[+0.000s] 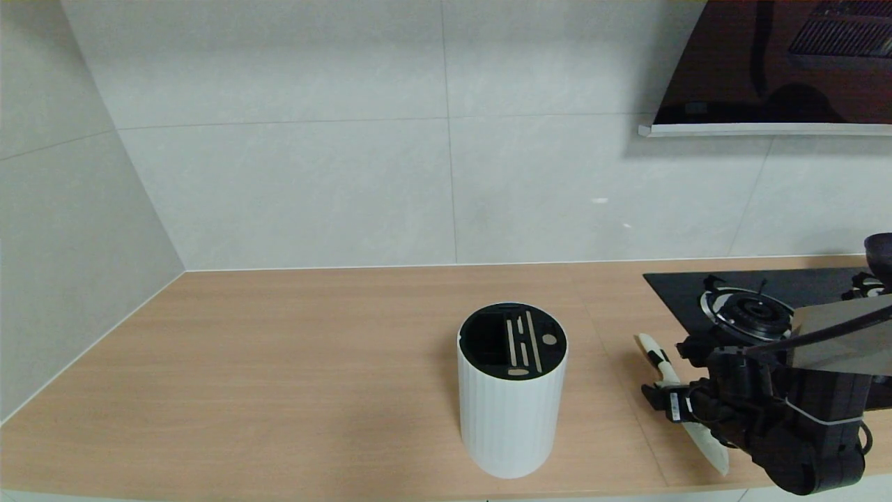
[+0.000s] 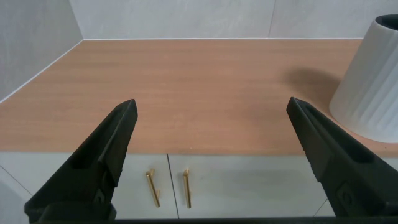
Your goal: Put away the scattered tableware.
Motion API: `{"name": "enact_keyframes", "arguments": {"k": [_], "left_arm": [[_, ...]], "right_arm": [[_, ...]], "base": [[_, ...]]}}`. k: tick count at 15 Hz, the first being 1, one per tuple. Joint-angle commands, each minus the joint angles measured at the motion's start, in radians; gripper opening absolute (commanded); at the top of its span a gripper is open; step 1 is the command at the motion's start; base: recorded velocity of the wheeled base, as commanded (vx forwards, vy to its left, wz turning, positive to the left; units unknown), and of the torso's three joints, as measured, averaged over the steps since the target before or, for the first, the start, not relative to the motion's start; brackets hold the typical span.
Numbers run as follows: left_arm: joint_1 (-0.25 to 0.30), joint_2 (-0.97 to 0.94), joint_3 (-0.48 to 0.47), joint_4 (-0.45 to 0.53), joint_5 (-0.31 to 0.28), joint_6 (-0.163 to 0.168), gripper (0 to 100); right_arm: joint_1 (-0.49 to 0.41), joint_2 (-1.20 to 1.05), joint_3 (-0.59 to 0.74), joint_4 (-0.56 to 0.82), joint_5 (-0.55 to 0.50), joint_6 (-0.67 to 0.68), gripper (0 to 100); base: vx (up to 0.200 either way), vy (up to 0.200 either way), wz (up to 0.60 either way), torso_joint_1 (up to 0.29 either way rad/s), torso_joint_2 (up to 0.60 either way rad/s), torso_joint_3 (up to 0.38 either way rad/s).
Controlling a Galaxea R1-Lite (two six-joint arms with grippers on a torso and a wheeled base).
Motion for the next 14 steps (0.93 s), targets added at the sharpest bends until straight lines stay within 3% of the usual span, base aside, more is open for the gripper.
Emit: {"name": "enact_keyframes", "arguments": {"k": [1, 4, 5, 14], "left_arm": [[0.0, 0.0, 0.0, -0.001, 0.0, 0.0, 100], [0.0, 0.0, 0.0, -0.001, 0.0, 0.0, 100], [0.0, 0.0, 0.0, -0.001, 0.0, 0.0, 100], [0.0, 0.0, 0.0, -0.001, 0.001, -0.001, 100]], "right_arm": [[-0.006, 0.01, -0.009, 0.0, -0.008, 0.0, 100], [-0.006, 0.008, -0.008, 0.0, -0.024, -0.002, 100], [-0.006, 0.008, -0.008, 0.0, -0.024, -0.002, 0], [-0.006, -0.01, -0.003, 0.0, -0.022, 0.001, 0]], "base": [[0.0, 0.0, 0.0, 0.0, 0.0, 0.0], [0.0, 0.0, 0.0, 0.0, 0.0, 0.0], [0.0, 0.0, 0.0, 0.0, 0.0, 0.0], [0.0, 0.0, 0.0, 0.0, 0.0, 0.0]]}}
